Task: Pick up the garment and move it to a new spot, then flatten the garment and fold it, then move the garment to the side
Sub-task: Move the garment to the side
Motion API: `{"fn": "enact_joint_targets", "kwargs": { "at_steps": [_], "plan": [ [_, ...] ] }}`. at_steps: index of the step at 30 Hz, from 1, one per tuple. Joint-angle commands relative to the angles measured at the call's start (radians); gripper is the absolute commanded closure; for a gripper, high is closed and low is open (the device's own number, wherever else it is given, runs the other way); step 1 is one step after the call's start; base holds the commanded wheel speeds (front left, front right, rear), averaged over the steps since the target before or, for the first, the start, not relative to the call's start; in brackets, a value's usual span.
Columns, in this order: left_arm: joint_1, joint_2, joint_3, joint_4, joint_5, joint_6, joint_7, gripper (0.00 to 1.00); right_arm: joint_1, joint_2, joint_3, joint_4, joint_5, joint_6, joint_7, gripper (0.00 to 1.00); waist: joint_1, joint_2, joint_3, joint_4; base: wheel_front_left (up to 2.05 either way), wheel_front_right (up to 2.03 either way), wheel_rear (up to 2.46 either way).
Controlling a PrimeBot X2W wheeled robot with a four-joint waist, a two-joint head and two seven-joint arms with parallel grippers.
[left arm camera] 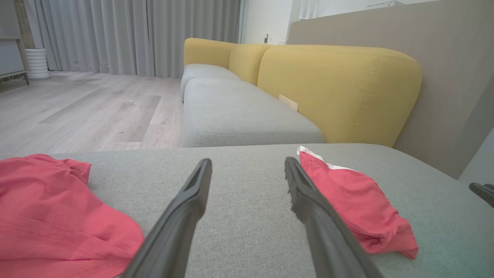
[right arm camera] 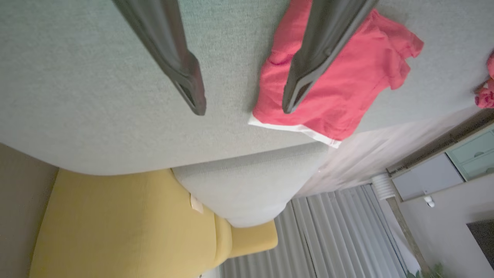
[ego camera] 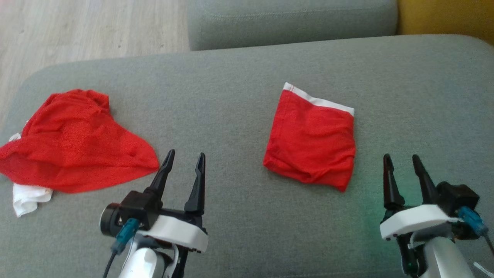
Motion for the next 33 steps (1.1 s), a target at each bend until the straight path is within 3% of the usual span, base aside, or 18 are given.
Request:
{"fn": "enact_joint_targets", "kwargs": {
  "at_steps": [1,8,15,31,32,33],
  "plan": [
    [-0.055,0.003,0.025,-0.03,0.01,-0.006,-0.008,0.0,-0.052,-0.002,0.024,-0.013,-0.006,-0.001,0.01,0.0,0.0,0.0,0.014,0.014,0.0,0.0,0.0],
    [-0.076,0.003,0.014,-0.021,0.014,-0.015,-0.008,0.0,-0.137,-0.002,0.022,0.092,0.054,-0.001,0.081,0.0,0.0,0.0,0.05,0.06,0.0,0.0,0.0],
    [-0.093,0.003,0.003,-0.018,0.018,-0.021,-0.008,0.0,-0.253,-0.002,-0.022,0.279,0.145,-0.001,0.161,0.0,0.0,0.0,0.081,0.109,0.0,0.0,0.0],
    [-0.121,0.003,0.007,-0.055,0.031,-0.029,-0.008,0.0,-0.434,-0.002,0.078,0.555,0.231,-0.001,0.149,0.0,0.0,0.0,0.132,0.122,0.0,0.0,0.0],
    [-0.124,0.003,0.006,-0.055,0.032,-0.03,-0.008,0.0,-0.441,-0.002,0.088,0.57,0.231,-0.001,0.147,0.13,0.0,0.0,0.135,0.119,0.0,0.0,0.0],
    [-0.126,0.003,0.006,-0.055,0.034,-0.032,-0.008,0.0,-0.449,-0.002,0.096,0.582,0.229,-0.001,0.141,0.83,0.0,0.0,0.139,0.115,0.0,0.0,0.0]
  ]
}}
